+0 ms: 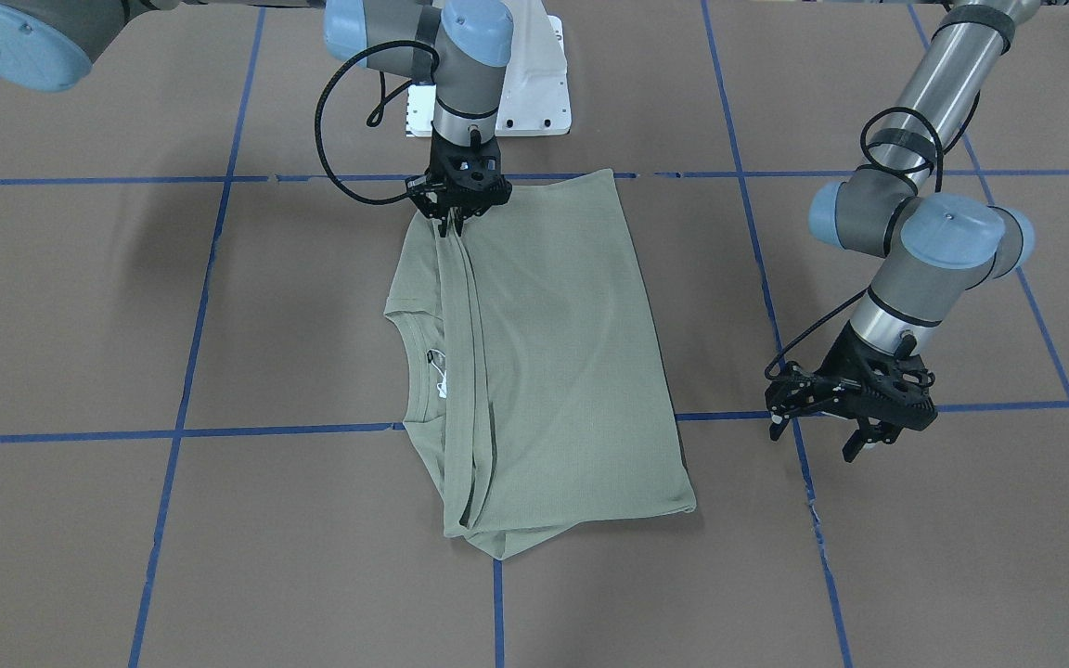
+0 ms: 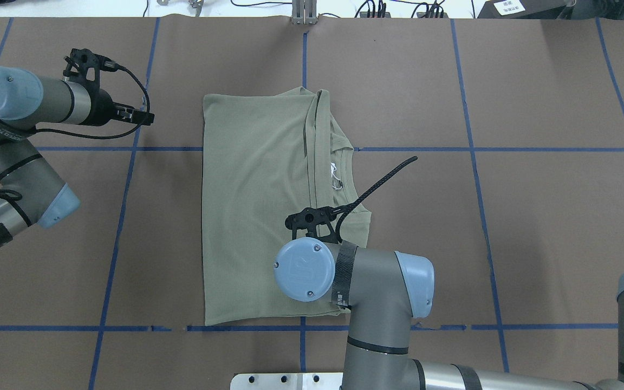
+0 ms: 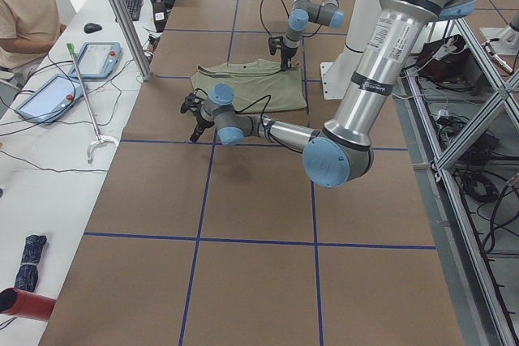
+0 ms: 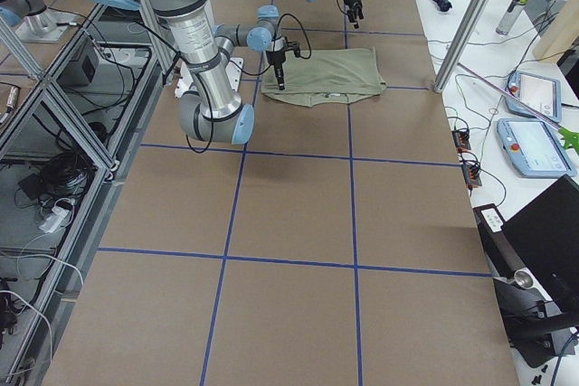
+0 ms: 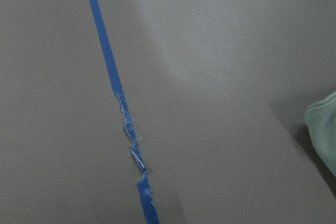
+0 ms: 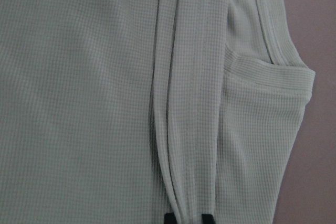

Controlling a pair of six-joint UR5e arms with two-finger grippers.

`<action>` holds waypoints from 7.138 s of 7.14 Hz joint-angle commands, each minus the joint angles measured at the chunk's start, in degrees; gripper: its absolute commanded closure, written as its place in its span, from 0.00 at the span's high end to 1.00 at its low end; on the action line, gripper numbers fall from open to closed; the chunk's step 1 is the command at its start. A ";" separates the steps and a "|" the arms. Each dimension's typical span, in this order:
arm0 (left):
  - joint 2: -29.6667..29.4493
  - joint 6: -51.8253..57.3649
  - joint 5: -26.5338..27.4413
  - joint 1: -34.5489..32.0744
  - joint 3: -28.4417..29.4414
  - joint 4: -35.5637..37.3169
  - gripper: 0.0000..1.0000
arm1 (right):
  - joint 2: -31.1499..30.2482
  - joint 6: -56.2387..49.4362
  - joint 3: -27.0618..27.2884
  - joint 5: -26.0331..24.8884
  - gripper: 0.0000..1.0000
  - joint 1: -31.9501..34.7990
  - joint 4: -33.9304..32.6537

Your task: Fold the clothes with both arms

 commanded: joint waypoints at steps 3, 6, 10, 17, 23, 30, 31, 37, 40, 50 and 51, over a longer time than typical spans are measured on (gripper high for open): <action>0.97 -0.10 0.07 0.47 0.02 -2.37 1.00 | -0.48 0.26 3.24 -0.22 0.00 0.61 -3.97; 0.97 -0.10 -0.02 0.56 -0.07 -2.37 1.00 | -1.44 1.06 4.11 -0.31 0.00 1.05 -3.97; 0.97 -0.10 0.07 0.65 -0.07 -2.37 1.00 | -12.17 2.36 11.94 -0.31 0.24 1.06 -3.71; 3.58 -10.52 -3.89 4.13 -10.57 0.78 1.00 | -18.01 8.70 17.78 -1.02 1.00 4.22 19.87; 18.47 -53.96 18.09 33.19 -40.67 11.34 0.98 | -31.77 35.39 23.01 -7.59 1.00 4.04 38.13; 14.94 -71.20 29.34 45.29 -36.36 11.87 0.73 | -30.98 35.42 22.57 -9.19 1.00 3.78 38.13; 15.12 -70.77 29.51 45.47 -36.28 11.96 0.74 | -30.98 35.42 22.57 -9.28 1.00 3.78 38.13; 14.86 -70.50 29.60 46.97 -35.58 12.39 0.73 | -30.98 35.42 22.49 -9.28 1.00 3.78 38.13; 13.72 -70.50 31.09 46.88 -34.88 12.57 0.66 | -30.98 35.42 22.31 -9.28 1.00 3.78 38.13; 12.48 -70.50 31.18 46.70 -35.05 12.49 0.00 | -18.80 50.34 17.67 -11.91 0.90 -3.41 19.20; 12.48 -70.50 31.27 46.79 -35.13 12.49 0.00 | -18.68 51.93 15.56 -12.26 0.90 -6.04 18.88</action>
